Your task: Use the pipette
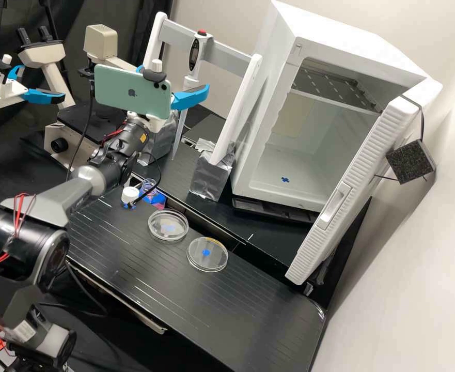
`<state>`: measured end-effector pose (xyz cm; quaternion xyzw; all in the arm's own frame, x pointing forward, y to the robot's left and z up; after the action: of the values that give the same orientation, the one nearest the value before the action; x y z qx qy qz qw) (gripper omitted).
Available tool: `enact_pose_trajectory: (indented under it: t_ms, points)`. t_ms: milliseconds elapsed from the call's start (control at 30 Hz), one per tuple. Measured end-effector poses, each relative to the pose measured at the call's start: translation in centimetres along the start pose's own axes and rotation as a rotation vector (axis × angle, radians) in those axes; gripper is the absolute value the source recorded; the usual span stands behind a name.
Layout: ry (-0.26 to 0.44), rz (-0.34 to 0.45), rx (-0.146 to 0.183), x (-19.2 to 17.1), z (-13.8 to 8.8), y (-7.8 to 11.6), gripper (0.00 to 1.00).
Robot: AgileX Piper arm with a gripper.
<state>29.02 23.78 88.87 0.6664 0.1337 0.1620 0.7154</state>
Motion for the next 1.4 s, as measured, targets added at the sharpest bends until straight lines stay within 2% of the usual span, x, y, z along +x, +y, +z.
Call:
enact_pose_trajectory:
  t_ms: [100, 333, 367, 600, 1000, 1400]
  points:
    - [-0.031, -0.035, 0.006, 1.6, 0.4, -0.6, 1.0]
    - [-0.092, -0.068, -0.003, 4.4, 1.9, -0.8, 1.0]
    - [-0.096, -0.066, -0.004, 4.7, 2.1, -0.7, 0.0]
    - [-0.121, -0.063, -0.021, 5.9, 3.0, -0.3, 0.0]
    - [-0.111, -0.052, -0.013, 6.4, 2.4, 0.3, 0.0]
    - [-0.136, -0.071, -0.014, 7.2, 2.5, -0.5, 0.0]
